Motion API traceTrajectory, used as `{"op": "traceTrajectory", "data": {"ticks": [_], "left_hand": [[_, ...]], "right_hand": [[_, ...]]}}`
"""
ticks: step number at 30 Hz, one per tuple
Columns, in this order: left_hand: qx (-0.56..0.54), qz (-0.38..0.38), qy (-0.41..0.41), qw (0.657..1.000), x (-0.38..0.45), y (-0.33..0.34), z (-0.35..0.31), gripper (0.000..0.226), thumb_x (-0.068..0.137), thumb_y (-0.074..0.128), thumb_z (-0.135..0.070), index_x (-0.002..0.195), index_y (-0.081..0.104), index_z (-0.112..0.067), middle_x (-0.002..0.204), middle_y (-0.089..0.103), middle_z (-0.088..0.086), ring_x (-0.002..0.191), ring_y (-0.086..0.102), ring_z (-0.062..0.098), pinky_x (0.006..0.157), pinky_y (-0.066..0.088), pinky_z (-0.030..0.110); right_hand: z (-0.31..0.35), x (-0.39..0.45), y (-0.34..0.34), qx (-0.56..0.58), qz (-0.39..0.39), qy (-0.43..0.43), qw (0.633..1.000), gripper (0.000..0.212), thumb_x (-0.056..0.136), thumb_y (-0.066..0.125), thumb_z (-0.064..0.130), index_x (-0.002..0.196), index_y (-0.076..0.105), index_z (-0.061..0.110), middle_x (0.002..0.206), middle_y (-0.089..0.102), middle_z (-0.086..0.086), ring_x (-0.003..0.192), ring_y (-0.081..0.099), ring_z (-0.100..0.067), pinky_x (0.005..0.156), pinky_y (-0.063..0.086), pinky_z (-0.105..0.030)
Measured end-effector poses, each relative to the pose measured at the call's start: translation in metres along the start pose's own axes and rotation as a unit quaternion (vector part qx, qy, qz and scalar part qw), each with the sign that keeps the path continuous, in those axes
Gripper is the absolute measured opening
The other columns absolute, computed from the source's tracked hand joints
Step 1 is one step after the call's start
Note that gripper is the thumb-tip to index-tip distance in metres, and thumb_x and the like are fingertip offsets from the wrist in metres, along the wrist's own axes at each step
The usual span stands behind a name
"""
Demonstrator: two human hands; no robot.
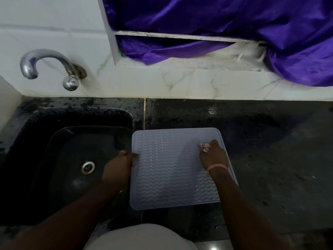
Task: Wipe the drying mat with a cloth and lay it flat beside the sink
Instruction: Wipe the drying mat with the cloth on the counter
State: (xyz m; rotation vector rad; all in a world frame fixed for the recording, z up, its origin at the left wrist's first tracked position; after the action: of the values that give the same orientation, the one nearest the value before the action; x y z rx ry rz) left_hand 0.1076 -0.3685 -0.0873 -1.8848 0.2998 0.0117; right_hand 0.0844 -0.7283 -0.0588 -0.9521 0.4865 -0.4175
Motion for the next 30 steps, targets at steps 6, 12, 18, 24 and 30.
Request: {"op": "traceTrajectory", "data": {"ticks": [6, 12, 18, 24, 30], "left_hand": [[-0.049, 0.002, -0.019, 0.999, 0.0, 0.001, 0.003, 0.018, 0.093, 0.052, -0.043, 0.109, 0.059, -0.041, 0.115, 0.053, -0.011, 0.093, 0.063, 0.016, 0.08, 0.053, 0.034], [-0.067, 0.004, -0.012, 0.998, 0.001, 0.002, 0.003, 0.019, 0.096, 0.051, -0.041, 0.112, 0.061, -0.042, 0.114, 0.053, -0.011, 0.093, 0.062, 0.013, 0.082, 0.053, 0.034], [-0.04, 0.007, 0.006, 0.999, 0.004, 0.006, 0.004, 0.029, 0.096, 0.052, -0.038, 0.124, 0.056, -0.044, 0.12, 0.053, -0.008, 0.095, 0.063, 0.014, 0.082, 0.055, 0.035], [-0.042, 0.006, 0.016, 0.999, 0.006, 0.007, 0.005, 0.026, 0.096, 0.053, -0.038, 0.122, 0.056, -0.041, 0.119, 0.053, -0.006, 0.096, 0.063, 0.013, 0.081, 0.057, 0.037], [-0.05, 0.015, 0.013, 0.999, 0.006, 0.005, 0.005, 0.029, 0.096, 0.053, -0.037, 0.124, 0.057, -0.042, 0.12, 0.053, -0.005, 0.099, 0.062, 0.015, 0.083, 0.056, 0.038]], "right_hand": [[0.023, -0.013, 0.021, 0.015, 0.02, -0.036, 0.999, 0.023, 0.086, 0.062, 0.021, 0.105, 0.053, 0.011, 0.095, 0.066, -0.011, 0.089, 0.064, -0.031, 0.075, 0.052, -0.034], [0.045, -0.027, 0.038, 0.024, 0.026, -0.067, 0.997, 0.022, 0.086, 0.063, 0.017, 0.104, 0.053, 0.009, 0.095, 0.066, -0.011, 0.087, 0.064, -0.029, 0.067, 0.042, -0.027], [0.067, -0.043, 0.055, 0.032, 0.025, -0.102, 0.994, 0.017, 0.084, 0.062, 0.017, 0.095, 0.051, 0.013, 0.09, 0.065, -0.008, 0.082, 0.062, -0.026, 0.066, 0.045, -0.029], [0.083, -0.054, 0.066, 0.045, 0.048, -0.125, 0.99, 0.016, 0.083, 0.062, 0.019, 0.095, 0.052, 0.014, 0.087, 0.065, -0.006, 0.08, 0.062, -0.023, 0.067, 0.049, -0.031], [0.099, -0.062, 0.077, 0.076, 0.085, -0.123, 0.986, 0.014, 0.086, 0.063, 0.02, 0.097, 0.055, 0.016, 0.086, 0.064, 0.002, 0.078, 0.059, -0.016, 0.064, 0.039, -0.025]]}}
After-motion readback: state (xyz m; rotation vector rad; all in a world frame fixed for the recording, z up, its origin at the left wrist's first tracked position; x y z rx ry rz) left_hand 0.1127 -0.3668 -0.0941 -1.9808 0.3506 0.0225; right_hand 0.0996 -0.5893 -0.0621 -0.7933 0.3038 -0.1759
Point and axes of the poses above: each hand's wrist, its own x-axis towards the middle knuckle, its own y-axis out of the palm, z = x × y, the point moved 6 cm from there along x, towards the middle knuckle
